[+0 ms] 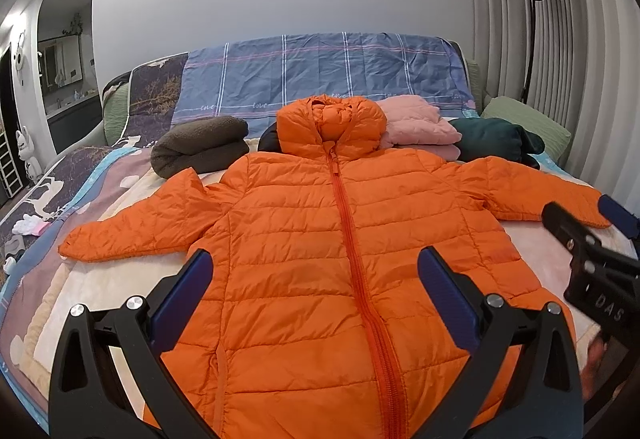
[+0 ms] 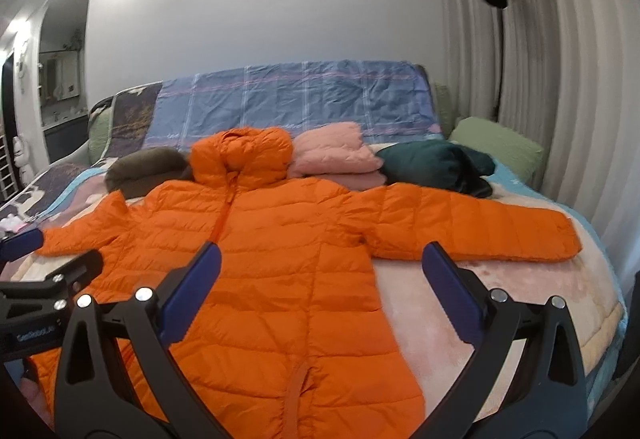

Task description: Fold large clothes

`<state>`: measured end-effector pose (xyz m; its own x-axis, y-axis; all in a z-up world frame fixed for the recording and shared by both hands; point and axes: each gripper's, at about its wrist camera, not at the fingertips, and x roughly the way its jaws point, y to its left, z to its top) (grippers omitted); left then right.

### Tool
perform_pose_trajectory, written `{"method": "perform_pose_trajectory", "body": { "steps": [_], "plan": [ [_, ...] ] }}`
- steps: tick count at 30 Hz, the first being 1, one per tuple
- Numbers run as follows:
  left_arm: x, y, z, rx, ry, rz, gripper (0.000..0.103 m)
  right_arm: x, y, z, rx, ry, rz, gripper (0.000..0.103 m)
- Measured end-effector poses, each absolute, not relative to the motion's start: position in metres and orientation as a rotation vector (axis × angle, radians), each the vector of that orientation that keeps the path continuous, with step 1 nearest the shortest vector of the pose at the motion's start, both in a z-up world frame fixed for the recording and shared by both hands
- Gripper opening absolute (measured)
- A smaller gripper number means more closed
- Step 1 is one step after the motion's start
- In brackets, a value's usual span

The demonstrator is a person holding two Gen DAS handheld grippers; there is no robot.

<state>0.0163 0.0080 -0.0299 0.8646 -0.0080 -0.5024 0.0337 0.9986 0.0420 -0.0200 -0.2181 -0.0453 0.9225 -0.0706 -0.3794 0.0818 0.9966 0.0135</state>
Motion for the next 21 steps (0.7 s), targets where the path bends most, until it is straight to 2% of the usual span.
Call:
{"method": "perform_pose_trajectory", "body": {
  "steps": [21],
  "plan": [
    [0.0173,0.0134,-0.0329,0.041,0.521,-0.037,0.102,-0.0179,-0.2213,-0.0412,0.047,0.392,-0.093,0.101]
  ]
}}
